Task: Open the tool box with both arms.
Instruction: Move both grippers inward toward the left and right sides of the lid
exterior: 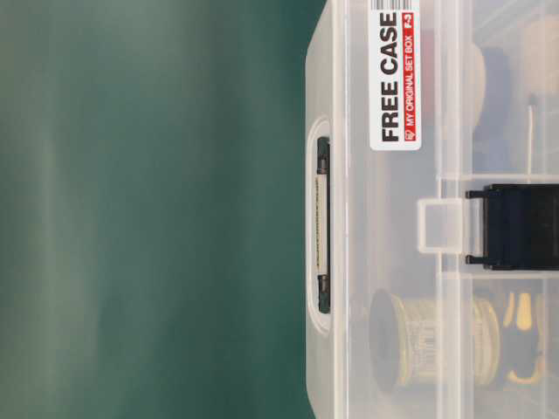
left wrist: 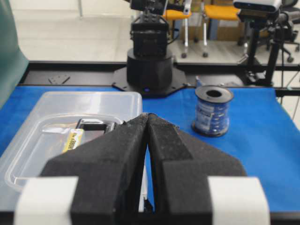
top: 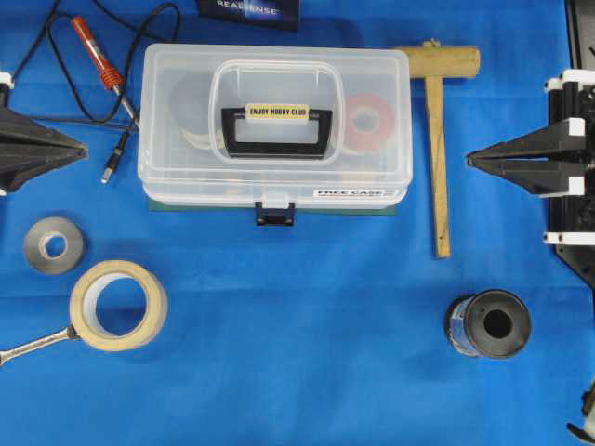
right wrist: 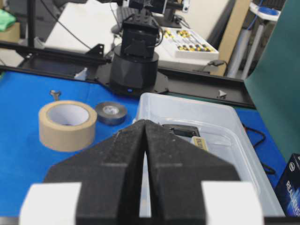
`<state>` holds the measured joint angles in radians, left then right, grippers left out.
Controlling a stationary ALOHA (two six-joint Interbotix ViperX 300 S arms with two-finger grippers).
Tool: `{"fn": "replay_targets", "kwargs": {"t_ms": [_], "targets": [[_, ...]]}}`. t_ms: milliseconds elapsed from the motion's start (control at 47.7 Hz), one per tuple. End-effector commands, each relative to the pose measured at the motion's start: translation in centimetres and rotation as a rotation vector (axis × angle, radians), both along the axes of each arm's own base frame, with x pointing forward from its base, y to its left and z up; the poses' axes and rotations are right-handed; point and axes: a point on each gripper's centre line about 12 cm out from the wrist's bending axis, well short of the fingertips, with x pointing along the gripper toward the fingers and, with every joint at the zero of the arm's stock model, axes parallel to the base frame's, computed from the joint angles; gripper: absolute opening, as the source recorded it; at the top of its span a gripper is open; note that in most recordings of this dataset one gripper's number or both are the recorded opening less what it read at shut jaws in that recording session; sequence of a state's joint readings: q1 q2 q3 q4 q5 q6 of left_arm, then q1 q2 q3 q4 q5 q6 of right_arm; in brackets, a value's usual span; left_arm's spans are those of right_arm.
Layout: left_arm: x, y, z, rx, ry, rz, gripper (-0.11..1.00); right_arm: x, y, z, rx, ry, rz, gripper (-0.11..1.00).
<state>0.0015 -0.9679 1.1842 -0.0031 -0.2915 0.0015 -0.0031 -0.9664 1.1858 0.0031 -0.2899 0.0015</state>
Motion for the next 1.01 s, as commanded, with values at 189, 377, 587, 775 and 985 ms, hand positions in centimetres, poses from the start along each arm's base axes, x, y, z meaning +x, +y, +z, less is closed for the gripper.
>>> {"fn": "replay_targets", "kwargs": {"t_ms": [189,377,587,775,985], "targets": [[0.1,0.1,-0.2,0.005,0.083,0.007,0.00,0.6,-0.8,0.7,0.006,0.063,-0.038,0.00],[0.2,0.5,-1.5,0.001,0.176,0.025,0.00,0.8,-1.7,-1.1,0.053,0.188,-0.082,0.00],[0.0,2.1,-3.5,-0.017,0.280,0.106,0.04,1.2,-2.9,-3.0,0.105,0.288,-0.141,0.06],[-0.7,3.9,-6.2,-0.040,0.401,0.198,0.56,1.5,-3.6,-6.0,0.140,0.468,-0.180,0.59],[-1.1,4.8,-8.1,-0.065,0.497,0.244,0.91,1.5,-4.1,-7.6,0.169,0.566,-0.206,0.86]]}}
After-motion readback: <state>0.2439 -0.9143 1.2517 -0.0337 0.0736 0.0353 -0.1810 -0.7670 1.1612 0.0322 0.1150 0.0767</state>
